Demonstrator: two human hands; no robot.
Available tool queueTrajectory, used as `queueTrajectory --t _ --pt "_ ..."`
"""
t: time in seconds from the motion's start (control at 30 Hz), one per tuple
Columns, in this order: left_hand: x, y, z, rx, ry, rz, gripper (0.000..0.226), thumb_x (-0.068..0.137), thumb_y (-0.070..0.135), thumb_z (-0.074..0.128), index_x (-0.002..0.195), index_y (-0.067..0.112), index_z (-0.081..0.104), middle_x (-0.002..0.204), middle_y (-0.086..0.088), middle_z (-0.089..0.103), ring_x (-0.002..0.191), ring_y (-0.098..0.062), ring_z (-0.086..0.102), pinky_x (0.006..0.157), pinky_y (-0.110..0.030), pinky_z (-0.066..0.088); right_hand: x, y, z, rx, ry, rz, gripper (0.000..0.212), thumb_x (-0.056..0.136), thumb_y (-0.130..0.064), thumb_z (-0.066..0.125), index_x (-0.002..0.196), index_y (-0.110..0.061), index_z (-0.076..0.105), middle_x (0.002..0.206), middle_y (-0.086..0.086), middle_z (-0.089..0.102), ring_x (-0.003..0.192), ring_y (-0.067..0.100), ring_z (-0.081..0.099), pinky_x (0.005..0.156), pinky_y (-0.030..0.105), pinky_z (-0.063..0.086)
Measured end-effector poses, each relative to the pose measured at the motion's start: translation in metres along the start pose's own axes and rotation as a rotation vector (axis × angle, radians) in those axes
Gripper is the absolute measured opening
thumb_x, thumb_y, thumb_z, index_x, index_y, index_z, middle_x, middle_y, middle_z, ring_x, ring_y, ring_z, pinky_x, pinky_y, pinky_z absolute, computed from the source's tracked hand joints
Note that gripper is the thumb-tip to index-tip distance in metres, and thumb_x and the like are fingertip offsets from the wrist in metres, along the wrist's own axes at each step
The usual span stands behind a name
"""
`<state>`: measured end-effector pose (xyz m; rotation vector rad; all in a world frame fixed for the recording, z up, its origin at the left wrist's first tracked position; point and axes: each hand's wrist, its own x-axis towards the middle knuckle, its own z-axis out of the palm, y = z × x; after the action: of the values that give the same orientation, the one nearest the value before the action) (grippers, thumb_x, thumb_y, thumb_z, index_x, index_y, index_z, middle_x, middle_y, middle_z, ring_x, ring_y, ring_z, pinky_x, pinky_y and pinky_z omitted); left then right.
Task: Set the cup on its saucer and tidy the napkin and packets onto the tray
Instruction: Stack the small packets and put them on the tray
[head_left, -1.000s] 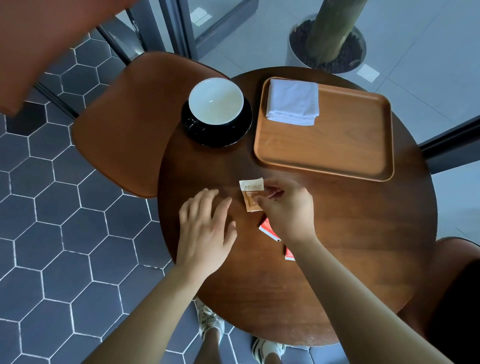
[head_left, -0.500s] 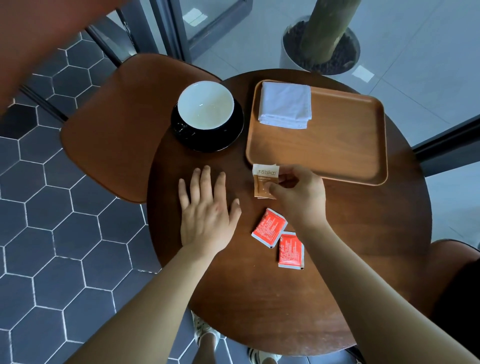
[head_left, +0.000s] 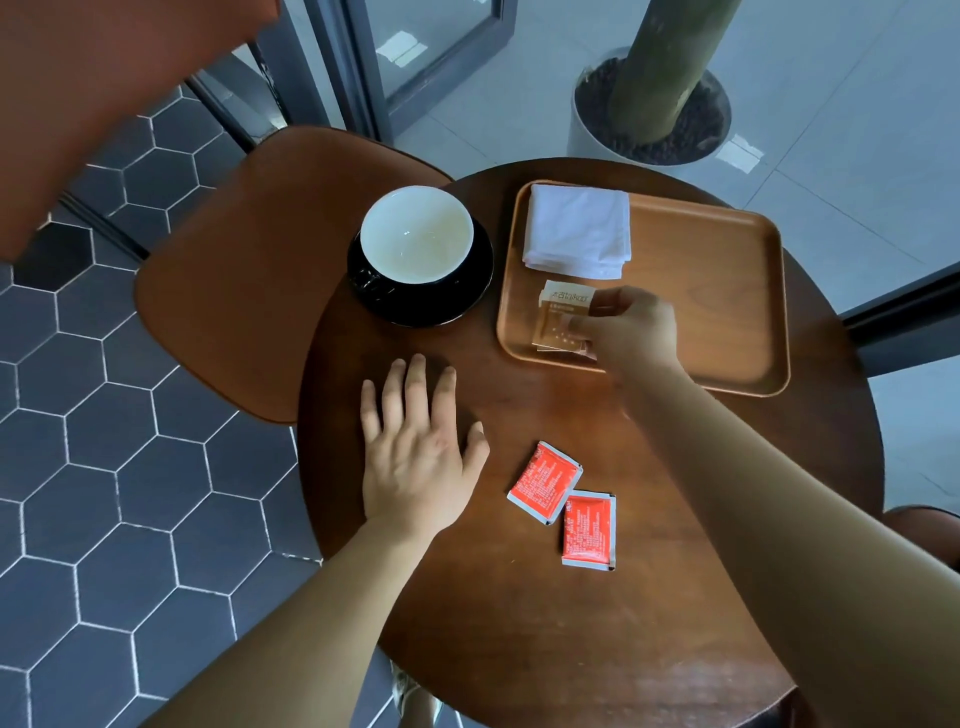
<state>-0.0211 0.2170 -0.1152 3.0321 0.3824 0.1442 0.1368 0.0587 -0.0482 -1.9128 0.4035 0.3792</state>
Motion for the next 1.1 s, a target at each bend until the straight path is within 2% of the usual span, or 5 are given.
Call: queueTrajectory --t 0.3,0.43,0.73,0.93,1.1 --pt "0.001 -0.001 0.0 0.006 -0.012 -0.009 0.06 0.094 0.05 0.039 0.141 0.014 0.048 0.15 -0.018 0.043 0.144 -0.036 0.033 0.118 -0.057 0.022 0.007 0.001 0.009 -0.219 0.001 -0.066 0.022 0.075 -0.011 0.082 0.076 -0.026 0.067 0.079 -0.011 0.072 0.075 0.01 0.07 0.065 0.027 0.057" --pt "0.001 0.0 0.0 0.004 -0.014 -0.011 0.06 0.094 0.05 0.039 0.141 0.014 0.048 0.15 -0.018 0.043 0.144 -0.035 0.032 0.118 -0.057 0.022 0.008 -0.001 0.015 -0.362 0.024 -0.151 0.018 0.078 -0.016 0.077 0.091 -0.026 0.072 0.084 -0.01 0.071 0.074 0.008 0.066 0.057 0.022 0.048" --pt "0.001 -0.001 0.0 0.013 -0.027 -0.014 0.061 0.094 0.051 0.037 0.141 0.015 0.048 0.151 -0.017 0.043 0.144 -0.035 0.032 0.118 -0.057 0.022 0.007 0.003 0.019 -0.471 0.012 -0.232 0.025 0.078 -0.021 0.075 0.103 -0.02 0.071 0.082 -0.008 0.066 0.082 0.019 0.065 0.063 0.027 0.047" --pt "0.001 -0.001 0.0 0.014 -0.034 -0.016 0.061 0.093 0.051 0.039 0.142 0.015 0.047 0.151 -0.017 0.042 0.145 -0.035 0.032 0.119 -0.057 0.021 0.006 0.008 0.017 -0.44 0.025 -0.232 0.024 0.08 -0.019 0.071 0.103 -0.018 0.067 0.089 -0.004 0.069 0.087 0.02 0.066 0.074 0.034 0.055" --pt "0.001 0.0 0.0 0.009 -0.025 -0.016 0.06 0.094 0.05 0.039 0.141 0.015 0.048 0.151 -0.017 0.042 0.145 -0.035 0.031 0.118 -0.057 0.022 0.002 0.011 0.012 -0.41 0.041 -0.239 0.02 0.081 -0.017 0.069 0.1 -0.022 0.065 0.087 -0.01 0.066 0.087 0.015 0.064 0.067 0.025 0.048"
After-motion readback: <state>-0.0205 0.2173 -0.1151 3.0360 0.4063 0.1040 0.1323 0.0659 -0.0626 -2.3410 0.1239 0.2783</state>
